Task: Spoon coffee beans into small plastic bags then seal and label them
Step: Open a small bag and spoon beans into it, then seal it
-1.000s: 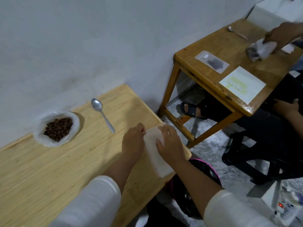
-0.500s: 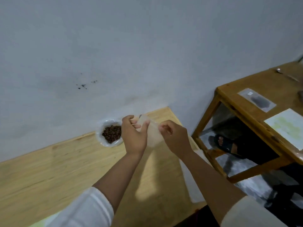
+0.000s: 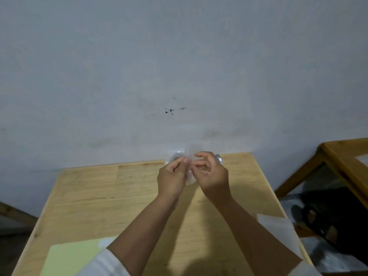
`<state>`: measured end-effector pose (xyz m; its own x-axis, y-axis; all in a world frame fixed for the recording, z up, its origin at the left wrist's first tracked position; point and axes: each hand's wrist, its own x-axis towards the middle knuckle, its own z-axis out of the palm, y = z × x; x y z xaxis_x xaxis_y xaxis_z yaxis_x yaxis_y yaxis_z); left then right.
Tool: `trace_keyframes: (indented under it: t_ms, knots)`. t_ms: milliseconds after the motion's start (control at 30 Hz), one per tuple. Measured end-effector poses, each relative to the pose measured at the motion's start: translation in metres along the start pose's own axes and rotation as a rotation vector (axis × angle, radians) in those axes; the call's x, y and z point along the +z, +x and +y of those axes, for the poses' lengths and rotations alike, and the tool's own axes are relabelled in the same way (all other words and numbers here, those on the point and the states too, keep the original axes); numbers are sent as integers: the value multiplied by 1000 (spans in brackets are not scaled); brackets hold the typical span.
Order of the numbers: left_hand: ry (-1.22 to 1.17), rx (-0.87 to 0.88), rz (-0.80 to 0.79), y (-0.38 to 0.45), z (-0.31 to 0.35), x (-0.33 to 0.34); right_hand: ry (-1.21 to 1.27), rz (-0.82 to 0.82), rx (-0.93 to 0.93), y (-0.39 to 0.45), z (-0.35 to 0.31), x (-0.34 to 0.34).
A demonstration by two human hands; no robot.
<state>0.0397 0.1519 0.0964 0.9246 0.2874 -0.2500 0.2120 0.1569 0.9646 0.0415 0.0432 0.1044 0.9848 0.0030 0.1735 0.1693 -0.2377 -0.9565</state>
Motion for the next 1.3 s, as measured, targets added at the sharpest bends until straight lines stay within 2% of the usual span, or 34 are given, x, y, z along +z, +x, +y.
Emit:
trace_keyframes:
  t_ms: [100,233,300,467,633,967,1033,1167,1233,1300]
  knots:
    - [122,79,-8,-4,-1,-7,-19,5,-54,0,-5,9]
    - [405,249,-34,-11,-1,-14,32,-35,-48,-1,-7,12]
    - [462,313,-16,-14,-2,-15,40,-31,-50,-3,-7,14]
    - [466,334,43,-16,-4,-16,47,10,-41,-5,-9,16]
    - [396,292,128,-15,3,-15,-64,7,-104,-2,-2,18]
    - [457,406,102,-16,3,-24,112,-84,126,2,-4,20]
    - [462,397,136,-16,3,-25,83,-98,128,3,-6,21]
    - [469,372,288,-7,8,-37,-68,-19,57,0,-1,16]
    - [482,390,281,-6,10,-42,-70,-40,51,0,-1,15]
    - [465,394,183,-9,10,-46,-80,-93,57,1,-4,15]
